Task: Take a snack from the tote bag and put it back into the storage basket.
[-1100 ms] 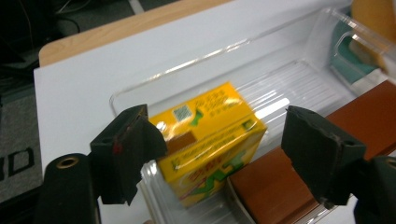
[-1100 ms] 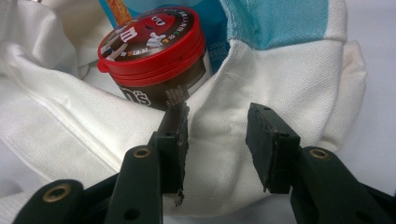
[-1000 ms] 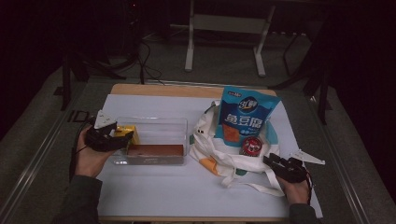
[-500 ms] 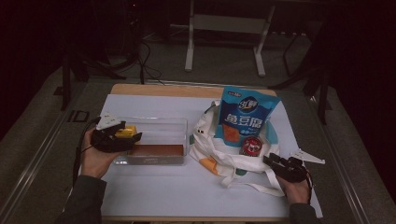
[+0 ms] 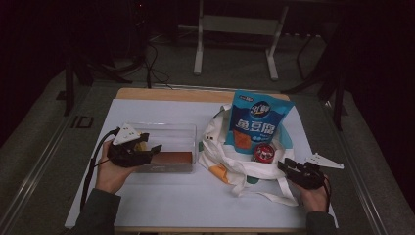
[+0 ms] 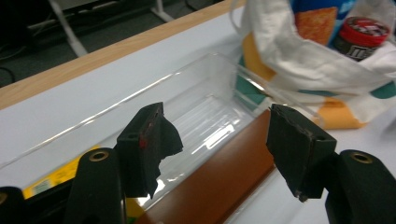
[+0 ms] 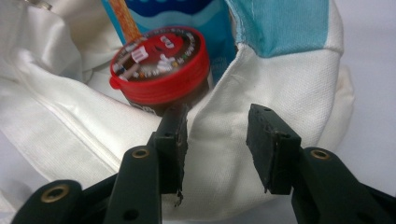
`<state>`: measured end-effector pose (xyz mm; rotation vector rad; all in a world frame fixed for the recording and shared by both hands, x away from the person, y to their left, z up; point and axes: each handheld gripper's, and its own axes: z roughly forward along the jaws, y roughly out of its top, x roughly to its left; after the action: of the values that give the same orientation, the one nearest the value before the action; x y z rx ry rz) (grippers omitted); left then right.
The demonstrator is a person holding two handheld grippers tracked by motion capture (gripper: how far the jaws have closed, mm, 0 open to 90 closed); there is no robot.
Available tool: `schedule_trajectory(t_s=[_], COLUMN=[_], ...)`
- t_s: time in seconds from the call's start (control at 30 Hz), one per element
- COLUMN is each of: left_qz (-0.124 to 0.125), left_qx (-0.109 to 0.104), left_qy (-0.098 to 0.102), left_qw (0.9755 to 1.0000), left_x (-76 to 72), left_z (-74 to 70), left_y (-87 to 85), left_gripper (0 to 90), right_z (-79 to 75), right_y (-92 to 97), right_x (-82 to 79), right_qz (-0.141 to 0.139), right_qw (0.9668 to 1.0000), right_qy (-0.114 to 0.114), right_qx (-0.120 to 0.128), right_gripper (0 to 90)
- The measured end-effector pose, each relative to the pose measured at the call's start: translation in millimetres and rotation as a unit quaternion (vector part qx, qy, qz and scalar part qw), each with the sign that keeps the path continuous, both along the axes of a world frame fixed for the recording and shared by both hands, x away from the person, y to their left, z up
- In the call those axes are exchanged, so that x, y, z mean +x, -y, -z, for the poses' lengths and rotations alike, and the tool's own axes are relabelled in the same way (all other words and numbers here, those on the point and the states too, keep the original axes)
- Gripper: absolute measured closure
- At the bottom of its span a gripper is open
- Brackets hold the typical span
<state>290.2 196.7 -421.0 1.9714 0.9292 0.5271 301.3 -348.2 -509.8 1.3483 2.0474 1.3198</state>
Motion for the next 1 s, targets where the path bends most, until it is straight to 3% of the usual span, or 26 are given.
schedule_trajectory(t_s=[0.07,0.2,0.53,0.77,1.0], left_qz=[0.007,0.030,0.072,0.094,0.110], left_qx=[0.001,-0.018,-0.017,-0.017,-0.034], left_qy=[0.001,0.000,-0.007,-0.020,-0.030], left_qw=[1.0000,0.9994,0.9972,0.9952,0.9929], left_x=[-2.2,-8.2,-24.5,-30.2,-32.6], left_z=[0.9,4.3,17.3,28.3,44.3], left_y=[4.0,11.2,30.6,32.8,32.6], left_gripper=[39.7,40.6,42.3,46.4,50.4], right_z=[-4.2,-12.5,-35.9,-46.0,-59.1], right_y=[-0.1,1.1,2.0,-2.0,-4.3], right_x=[-0.7,-0.8,4.6,16.7,28.2], right_qz=[-0.001,0.000,-0.007,-0.014,-0.023], right_qw=[1.0000,0.9999,0.9994,0.9993,0.9990], right_qy=[0.002,0.012,0.033,0.028,0.031], right_qx=[-0.003,-0.004,-0.011,-0.020,-0.023], right_gripper=[57.3,56.8,57.2,57.5,58.2])
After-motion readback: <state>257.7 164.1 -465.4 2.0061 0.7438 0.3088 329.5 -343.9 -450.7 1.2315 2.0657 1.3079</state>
